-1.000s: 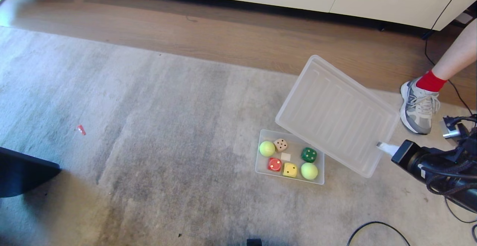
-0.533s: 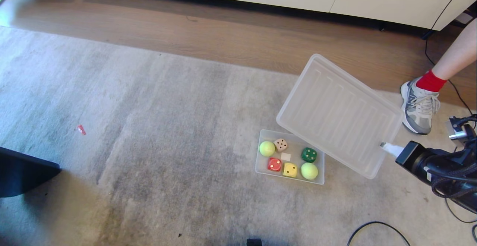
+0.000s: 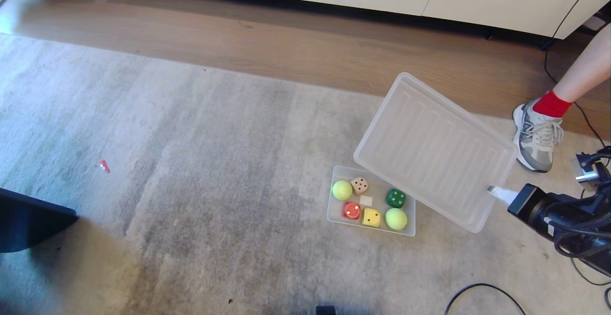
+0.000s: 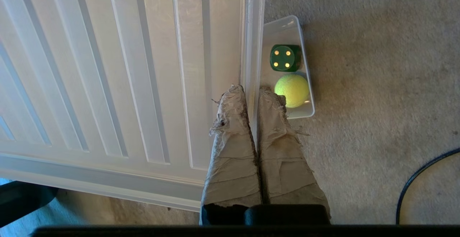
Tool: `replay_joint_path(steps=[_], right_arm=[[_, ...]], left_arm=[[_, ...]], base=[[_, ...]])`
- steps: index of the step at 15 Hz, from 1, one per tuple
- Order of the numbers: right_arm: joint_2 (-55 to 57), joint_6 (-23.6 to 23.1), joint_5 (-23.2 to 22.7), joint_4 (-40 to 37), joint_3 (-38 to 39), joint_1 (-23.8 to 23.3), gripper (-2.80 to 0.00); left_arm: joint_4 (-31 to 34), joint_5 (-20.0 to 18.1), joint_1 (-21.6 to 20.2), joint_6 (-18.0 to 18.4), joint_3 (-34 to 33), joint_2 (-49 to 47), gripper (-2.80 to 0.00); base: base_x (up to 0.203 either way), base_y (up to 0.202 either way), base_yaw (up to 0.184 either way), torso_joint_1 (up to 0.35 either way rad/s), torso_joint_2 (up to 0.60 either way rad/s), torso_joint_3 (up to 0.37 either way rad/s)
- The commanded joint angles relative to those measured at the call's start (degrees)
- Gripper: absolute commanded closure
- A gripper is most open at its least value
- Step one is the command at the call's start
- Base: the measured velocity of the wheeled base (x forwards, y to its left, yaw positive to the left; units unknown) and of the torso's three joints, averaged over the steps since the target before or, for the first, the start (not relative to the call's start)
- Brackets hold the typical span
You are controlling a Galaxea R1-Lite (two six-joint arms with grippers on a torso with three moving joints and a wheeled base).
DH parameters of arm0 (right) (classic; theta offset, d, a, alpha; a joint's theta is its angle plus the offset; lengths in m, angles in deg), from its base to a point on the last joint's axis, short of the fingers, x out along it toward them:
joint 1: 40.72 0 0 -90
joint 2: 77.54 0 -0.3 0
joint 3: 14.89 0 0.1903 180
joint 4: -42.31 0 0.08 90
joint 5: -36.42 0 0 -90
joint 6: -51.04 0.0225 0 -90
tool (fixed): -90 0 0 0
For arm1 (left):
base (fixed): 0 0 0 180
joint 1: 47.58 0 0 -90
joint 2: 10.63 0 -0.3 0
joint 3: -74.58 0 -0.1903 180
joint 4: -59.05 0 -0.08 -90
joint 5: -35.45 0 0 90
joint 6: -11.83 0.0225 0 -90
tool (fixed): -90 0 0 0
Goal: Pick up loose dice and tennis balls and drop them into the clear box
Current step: Close the lid
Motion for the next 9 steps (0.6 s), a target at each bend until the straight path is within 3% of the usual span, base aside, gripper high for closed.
replay_joint_path(steps=[1,7,9], right_arm=[[-0.2,0.2,-0.1,0.3,0.0,0.0,0.00],[-0.2,0.1,0.0,0.3,-0.1,0.1,0.00],[-0.2,0.1,0.0,0.3,0.0,0.1,0.00]], left_arm=[[0.0,-0.1,0.0,0.0,0.0,0.0,0.00],[0.0,0.2,0.0,-0.4,0.0,0.0,0.00],[0.0,0.2,0.0,-0.9,0.0,0.0,0.00]], base=[[0.000,0.000,0.000,0.000,0.00,0.000],[-0.167,0.000,-0.001,0.003,0.00,0.002],[0.000,0.000,0.000,0.000,0.00,0.000]])
